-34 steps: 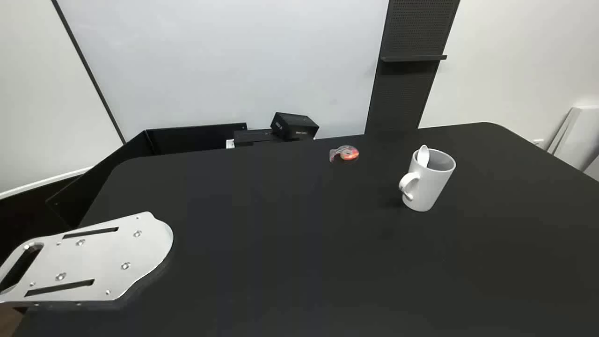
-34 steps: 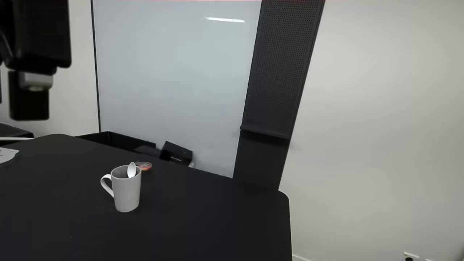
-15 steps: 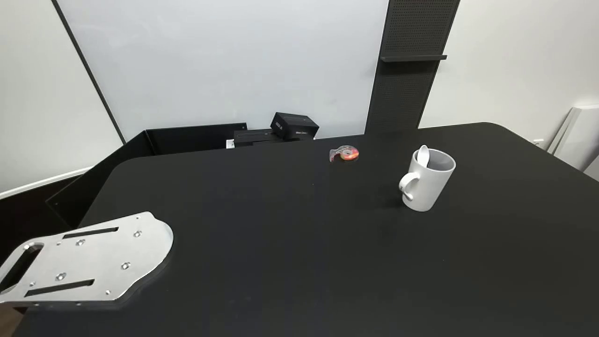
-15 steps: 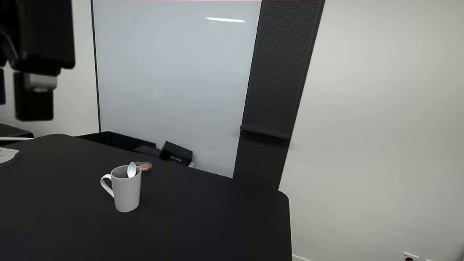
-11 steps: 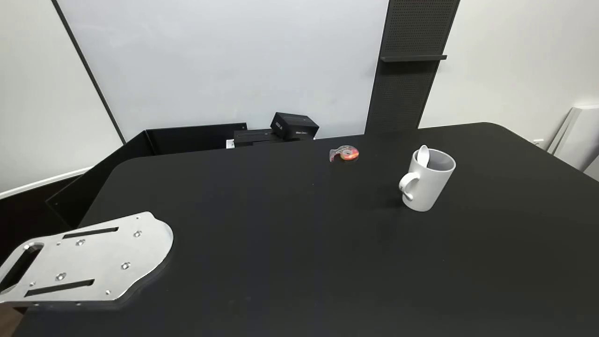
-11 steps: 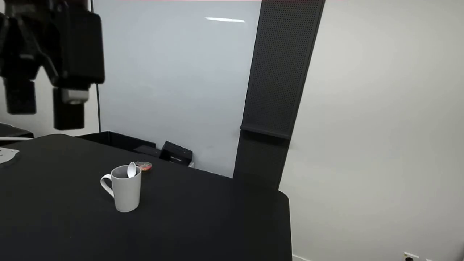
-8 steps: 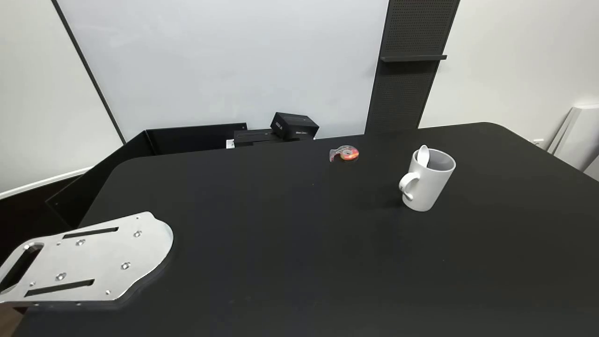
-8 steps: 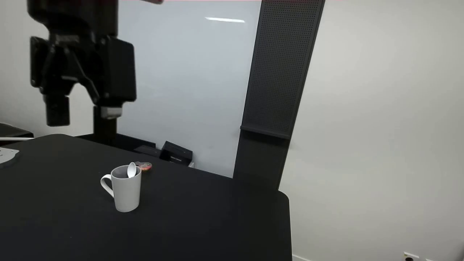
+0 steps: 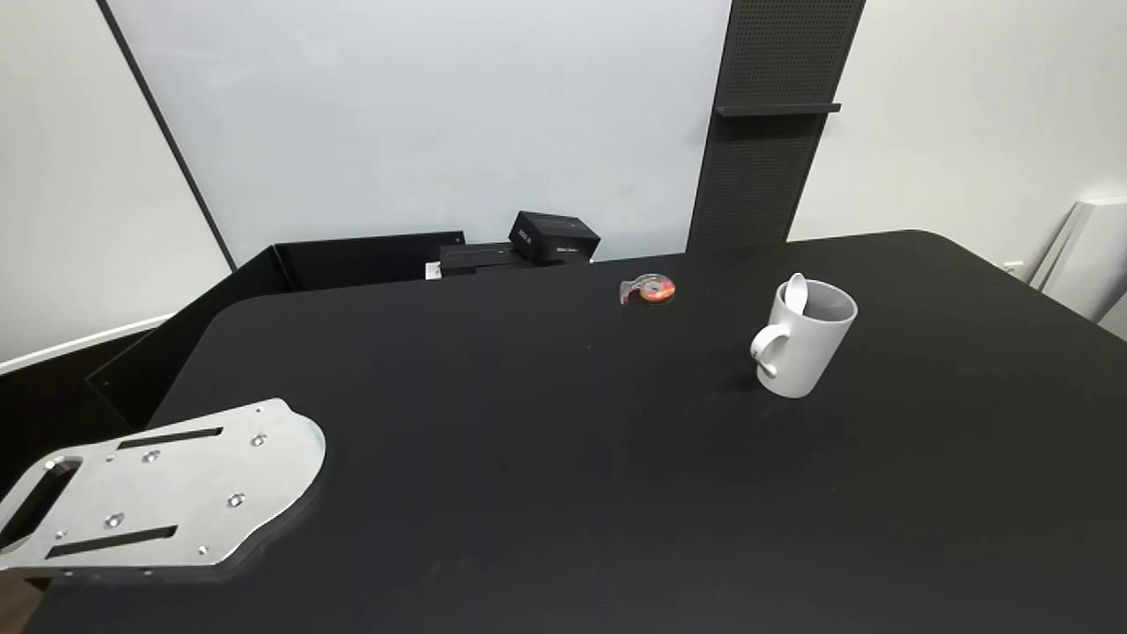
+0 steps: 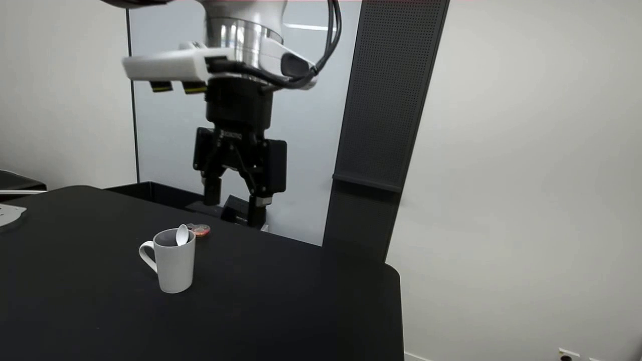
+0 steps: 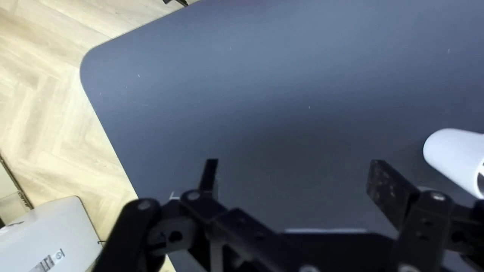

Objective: Remove the white spoon from the grey mug cup

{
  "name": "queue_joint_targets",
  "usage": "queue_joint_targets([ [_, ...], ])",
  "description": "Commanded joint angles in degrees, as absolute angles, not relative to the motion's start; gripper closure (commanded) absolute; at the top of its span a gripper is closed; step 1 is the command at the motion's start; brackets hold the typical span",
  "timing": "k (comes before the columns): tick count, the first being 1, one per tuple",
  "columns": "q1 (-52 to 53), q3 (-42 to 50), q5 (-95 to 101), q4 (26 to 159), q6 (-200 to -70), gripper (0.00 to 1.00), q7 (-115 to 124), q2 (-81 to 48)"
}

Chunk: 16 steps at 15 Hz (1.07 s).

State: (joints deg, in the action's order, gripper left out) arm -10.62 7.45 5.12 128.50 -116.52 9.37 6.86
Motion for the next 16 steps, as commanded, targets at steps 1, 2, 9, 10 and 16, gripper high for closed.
queue_joint_targets([
  [1,-10.1,7.6,2.4,117.7,-117.7,0.00,19.2,-4.0],
  [2,-9.8,7.6,2.0,115.4,-118.1,0.00,22.0,-6.2],
  [9,-5.0,8.2,2.1,100.6,-116.0,0.00,40.3,-19.5],
  [10,-4.1,8.0,2.3,99.2,-115.5,0.00,42.0,-20.6],
  [16,1.5,6.9,2.7,93.7,-112.9,0.00,48.4,-24.5],
])
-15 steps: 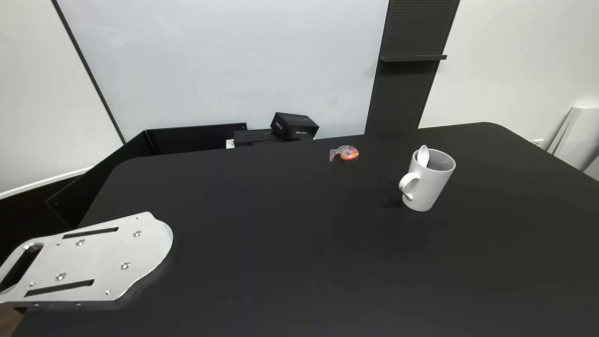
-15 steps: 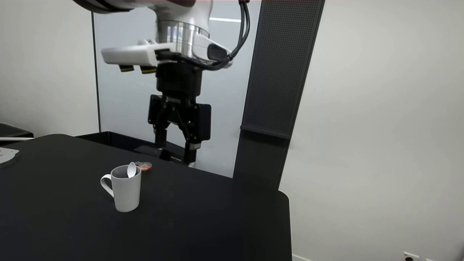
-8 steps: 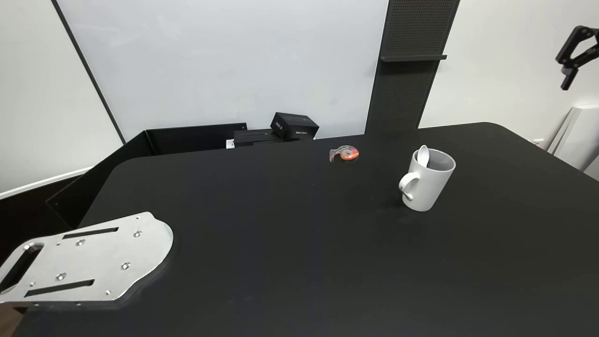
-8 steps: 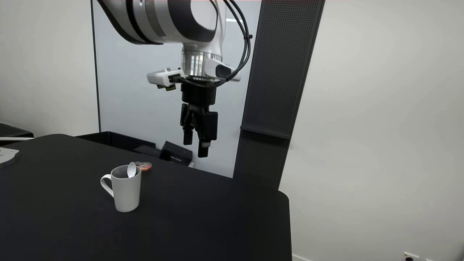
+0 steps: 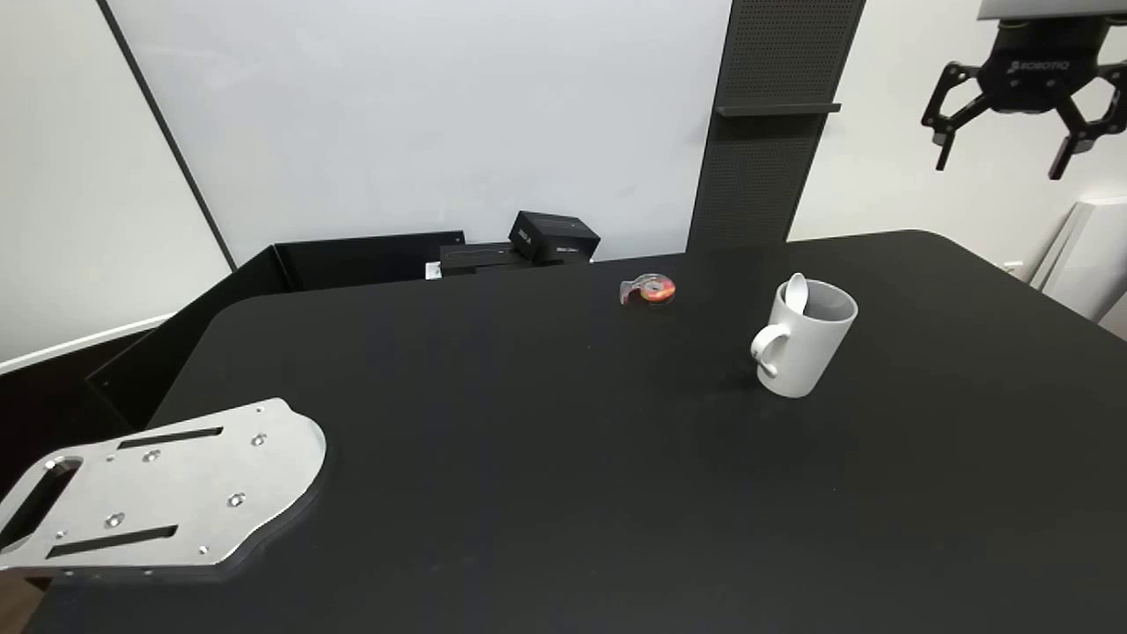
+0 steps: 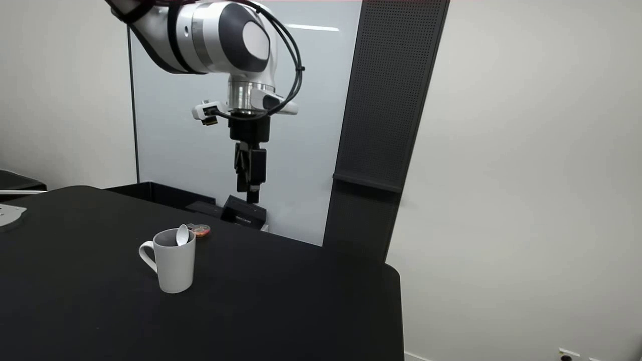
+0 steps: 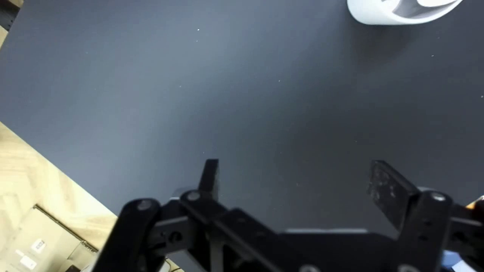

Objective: Remove the white spoon from the grey mug cup

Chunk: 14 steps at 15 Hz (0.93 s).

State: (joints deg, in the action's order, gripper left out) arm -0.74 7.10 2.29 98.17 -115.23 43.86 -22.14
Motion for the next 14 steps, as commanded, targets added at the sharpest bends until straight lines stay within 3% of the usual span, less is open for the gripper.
queue_joint_targets([
  [1,2.3,6.7,2.6,92.9,-112.8,0.00,49.7,-25.1],
  [14,7.7,4.1,-1.1,86.2,-112.0,0.00,74.3,-29.7],
])
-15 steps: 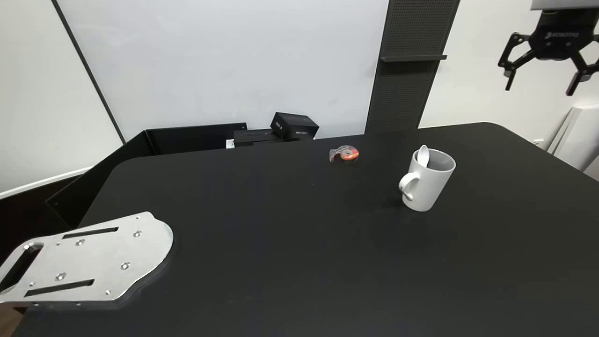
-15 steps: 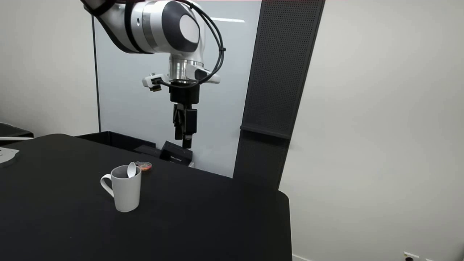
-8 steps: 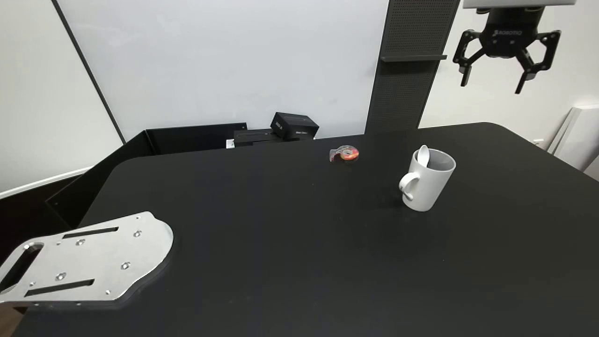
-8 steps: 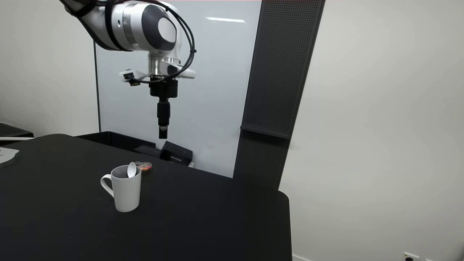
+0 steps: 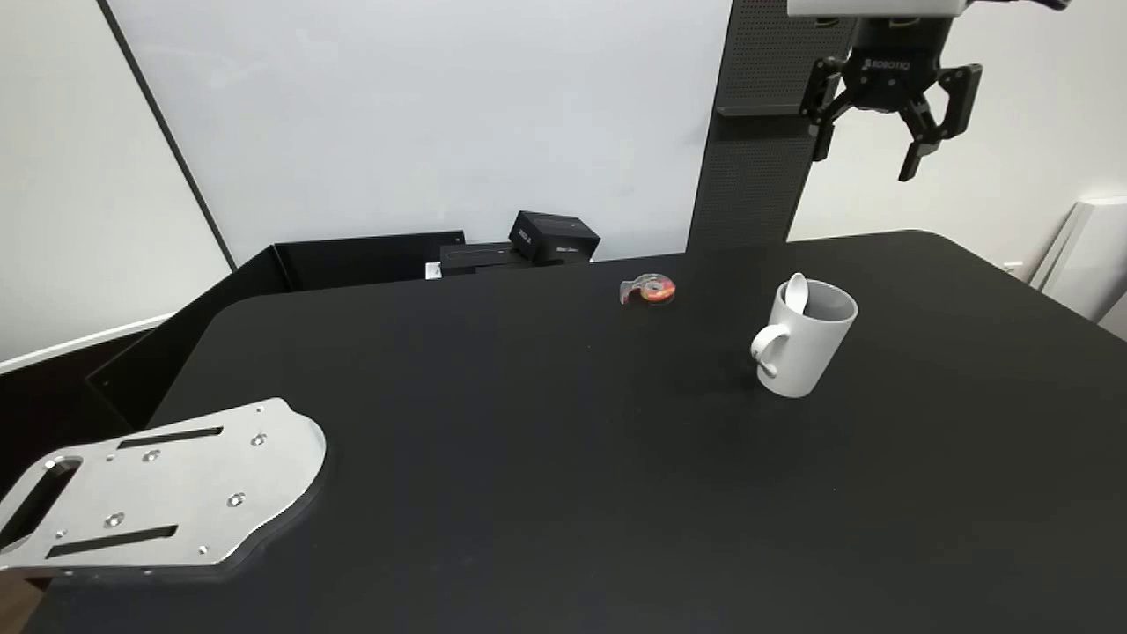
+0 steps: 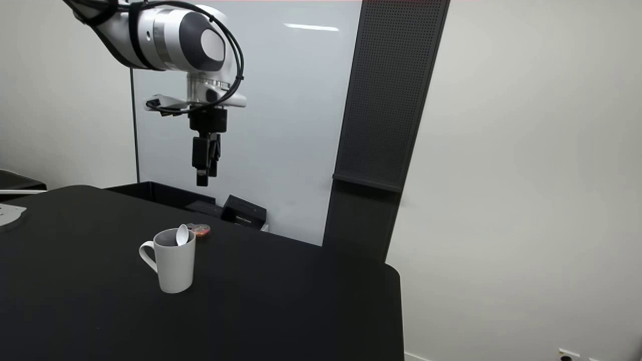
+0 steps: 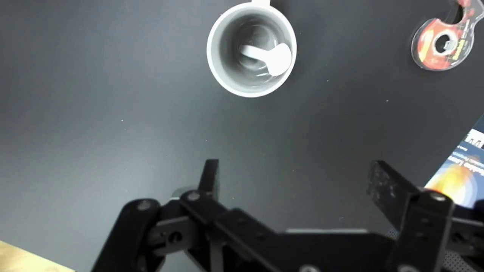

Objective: Remove the white spoon from the grey mug cup

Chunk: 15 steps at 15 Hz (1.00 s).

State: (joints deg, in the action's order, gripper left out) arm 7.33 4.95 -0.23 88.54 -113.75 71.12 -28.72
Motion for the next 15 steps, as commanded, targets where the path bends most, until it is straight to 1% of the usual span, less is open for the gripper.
queue_joint_targets([
  [1,8.0,3.9,-1.1,86.4,-112.1,0.00,74.7,-29.6],
  [5,8.3,2.7,-1.3,87.2,-111.6,0.00,73.8,-29.2],
  [6,7.5,1.7,-2.8,87.2,-109.8,0.00,71.0,-29.0],
  [7,8.1,2.6,-1.1,88.4,-112.3,0.00,72.0,-28.8],
  [15,8.0,2.1,-2.0,88.4,-111.1,0.00,71.3,-28.8],
])
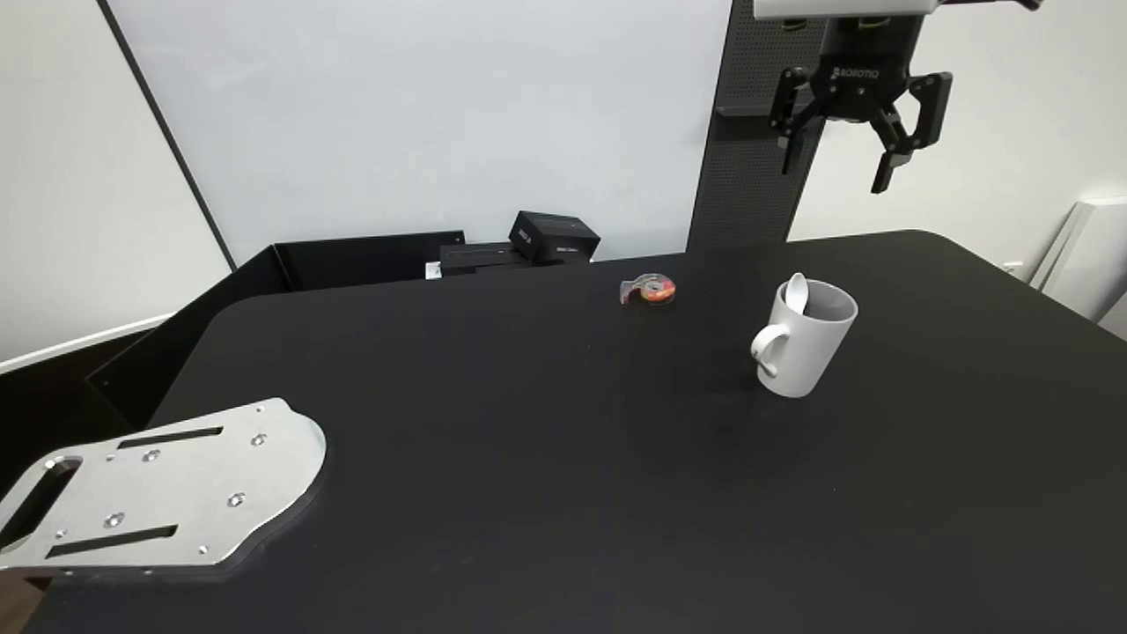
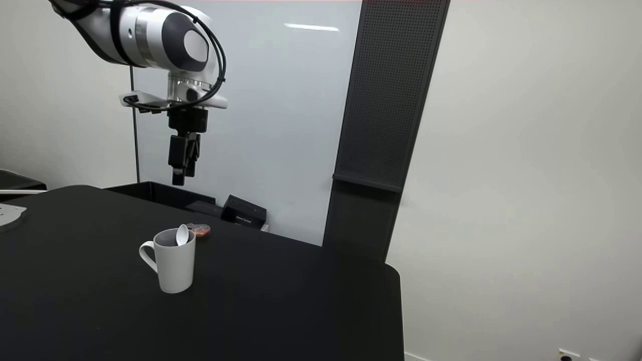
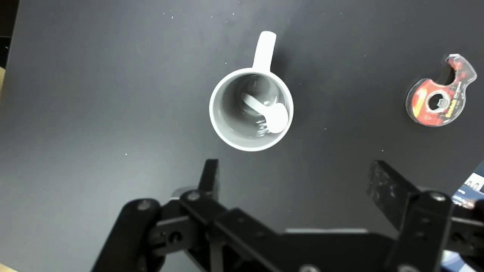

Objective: Remove the white spoon from the grey mug cup

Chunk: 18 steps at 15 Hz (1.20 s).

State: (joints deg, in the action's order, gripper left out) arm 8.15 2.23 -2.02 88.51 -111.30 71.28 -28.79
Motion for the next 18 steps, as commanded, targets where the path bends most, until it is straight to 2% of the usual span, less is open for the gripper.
queue_joint_targets([
  [1,8.0,2.1,-2.0,88.4,-111.1,0.00,71.3,-28.8],
  [8,9.1,2.3,-0.7,86.6,-108.5,0.00,73.0,-31.3],
  [18,9.4,3.0,-0.9,85.9,-117.9,0.00,73.9,-35.7],
])
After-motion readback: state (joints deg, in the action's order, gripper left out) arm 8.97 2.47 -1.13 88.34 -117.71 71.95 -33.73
